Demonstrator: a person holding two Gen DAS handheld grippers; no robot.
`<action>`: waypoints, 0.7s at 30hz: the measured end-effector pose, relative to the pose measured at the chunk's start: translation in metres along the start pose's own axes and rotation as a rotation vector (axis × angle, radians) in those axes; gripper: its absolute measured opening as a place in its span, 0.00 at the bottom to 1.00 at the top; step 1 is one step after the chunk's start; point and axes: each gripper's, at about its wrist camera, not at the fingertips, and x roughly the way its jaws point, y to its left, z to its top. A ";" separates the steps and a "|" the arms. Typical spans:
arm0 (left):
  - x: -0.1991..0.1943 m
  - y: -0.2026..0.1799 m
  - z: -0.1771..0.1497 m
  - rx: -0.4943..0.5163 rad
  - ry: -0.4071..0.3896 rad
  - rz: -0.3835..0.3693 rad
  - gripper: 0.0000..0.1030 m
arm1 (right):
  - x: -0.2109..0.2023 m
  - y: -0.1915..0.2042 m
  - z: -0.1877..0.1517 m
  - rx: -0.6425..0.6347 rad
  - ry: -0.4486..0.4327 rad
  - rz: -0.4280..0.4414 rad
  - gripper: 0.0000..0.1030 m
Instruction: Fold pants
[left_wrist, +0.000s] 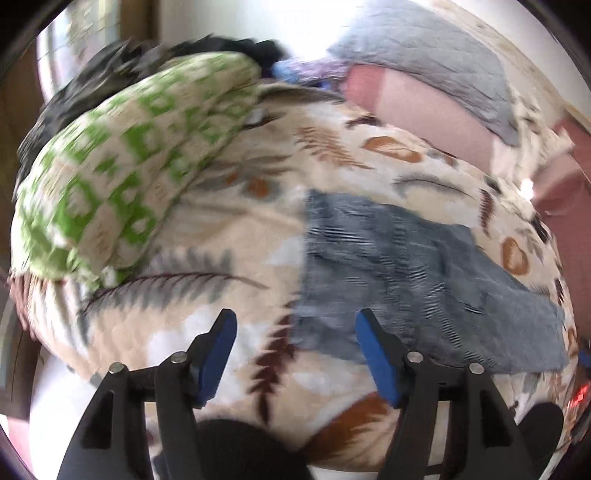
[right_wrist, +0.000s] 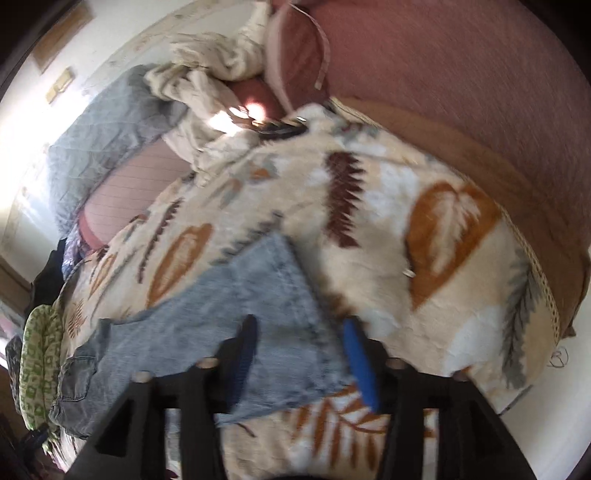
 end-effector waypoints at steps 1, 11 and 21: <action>-0.001 -0.010 0.000 0.014 -0.005 0.000 0.75 | -0.001 0.012 0.000 -0.017 -0.008 0.016 0.65; 0.023 -0.114 -0.013 0.179 0.033 -0.092 0.78 | 0.048 0.134 -0.045 -0.267 0.136 0.088 0.71; 0.056 -0.153 -0.019 0.257 0.039 -0.059 0.78 | 0.085 0.185 -0.091 -0.450 0.164 0.013 0.71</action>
